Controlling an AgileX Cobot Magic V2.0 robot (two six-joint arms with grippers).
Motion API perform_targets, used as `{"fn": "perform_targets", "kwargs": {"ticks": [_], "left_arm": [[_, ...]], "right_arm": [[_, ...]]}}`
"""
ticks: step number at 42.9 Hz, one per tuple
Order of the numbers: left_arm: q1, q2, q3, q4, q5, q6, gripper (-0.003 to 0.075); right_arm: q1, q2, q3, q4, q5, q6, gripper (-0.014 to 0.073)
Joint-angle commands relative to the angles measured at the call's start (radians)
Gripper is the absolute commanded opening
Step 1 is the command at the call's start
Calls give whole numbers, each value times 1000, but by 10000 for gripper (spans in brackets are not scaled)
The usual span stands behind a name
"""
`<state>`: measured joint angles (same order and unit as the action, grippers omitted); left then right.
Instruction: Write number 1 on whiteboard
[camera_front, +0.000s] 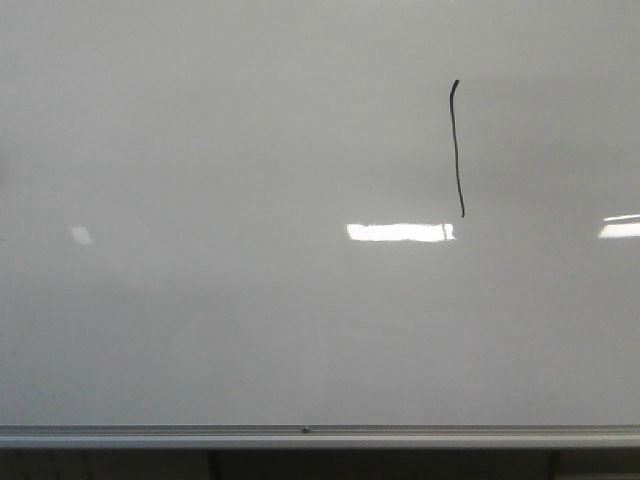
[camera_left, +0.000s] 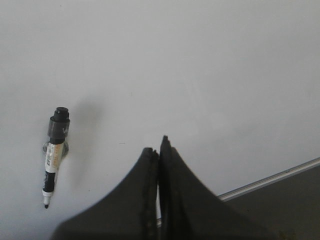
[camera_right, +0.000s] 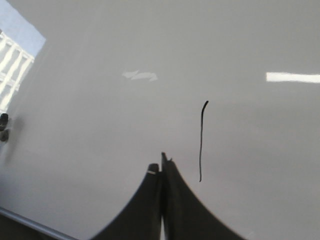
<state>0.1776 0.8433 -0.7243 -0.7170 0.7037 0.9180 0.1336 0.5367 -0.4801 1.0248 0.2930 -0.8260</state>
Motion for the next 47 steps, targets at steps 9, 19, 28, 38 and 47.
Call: {"fn": "perform_targets", "kwargs": {"ticks": [9, 19, 28, 38, 47], "left_arm": [[-8, -302, 191, -166, -145, 51, -20], [-17, -367, 217, -172, -157, 51, -20], [-21, -367, 217, -194, -119, 51, -20], [-21, -367, 217, -194, -119, 51, -20], [-21, -367, 217, -194, -119, 51, -20]], "right_arm": [[-6, -193, 69, 25, -149, -12, -116], [-6, -210, 71, 26, -133, -12, -116], [-6, -210, 71, 26, -116, -12, -116], [-6, -210, 71, 26, -116, -12, -116], [-6, -210, 71, 26, -116, -12, -116]]}}
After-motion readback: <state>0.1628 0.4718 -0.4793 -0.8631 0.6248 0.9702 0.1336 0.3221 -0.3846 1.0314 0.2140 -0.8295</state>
